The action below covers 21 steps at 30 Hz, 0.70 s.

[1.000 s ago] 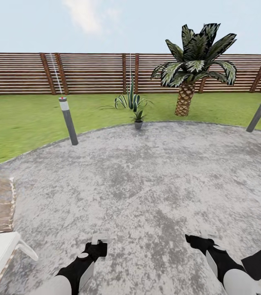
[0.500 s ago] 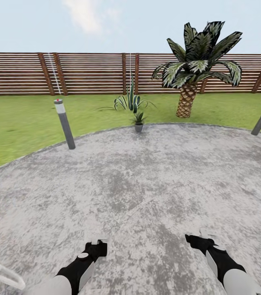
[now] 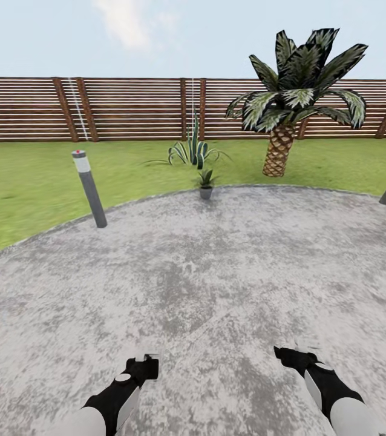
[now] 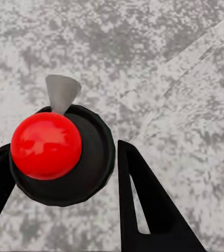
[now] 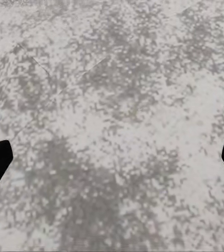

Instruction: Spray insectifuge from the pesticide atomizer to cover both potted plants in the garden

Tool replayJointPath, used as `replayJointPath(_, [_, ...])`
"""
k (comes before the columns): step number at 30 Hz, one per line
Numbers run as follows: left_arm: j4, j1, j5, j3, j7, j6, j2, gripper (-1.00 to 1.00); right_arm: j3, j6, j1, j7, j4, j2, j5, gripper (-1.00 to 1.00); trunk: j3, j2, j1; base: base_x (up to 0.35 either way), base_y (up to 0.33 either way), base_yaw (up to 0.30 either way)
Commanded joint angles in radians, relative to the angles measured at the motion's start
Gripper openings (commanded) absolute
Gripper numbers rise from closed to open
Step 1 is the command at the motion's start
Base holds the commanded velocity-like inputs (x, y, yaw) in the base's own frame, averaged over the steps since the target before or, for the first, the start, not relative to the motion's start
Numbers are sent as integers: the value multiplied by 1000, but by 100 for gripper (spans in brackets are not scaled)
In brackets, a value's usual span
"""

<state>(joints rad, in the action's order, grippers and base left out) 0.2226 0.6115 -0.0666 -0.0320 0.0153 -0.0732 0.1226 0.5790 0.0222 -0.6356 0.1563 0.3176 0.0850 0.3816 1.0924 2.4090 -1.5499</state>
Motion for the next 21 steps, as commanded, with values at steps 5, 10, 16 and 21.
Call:
replayJointPath(5, [-1, 1, -7, -3, 2, -4, 1, -100, 8, 2, -1, 7, 1, -1, 8, 100, 1, 0, 0, 338, 0, 0])
replayJointPath(10, [-1, 1, -7, -3, 2, -4, 1, -100, 8, 2, 0, 7, 1, 0, 8, 100, 1, 0, 0, 339, 0, 0])
replayJointPath(16, [0, 1, -7, -3, 2, -4, 0, -100, 8, 2, -1, 7, 1, 0, 8, 100, 1, 0, 0, 339, 0, 0])
replayJointPath(21, [0, 1, -7, -3, 2, -4, 0, -100, 9, 1, 0, 6, -1, -1, 7, 100, 1, 0, 0, 339, 0, 0])
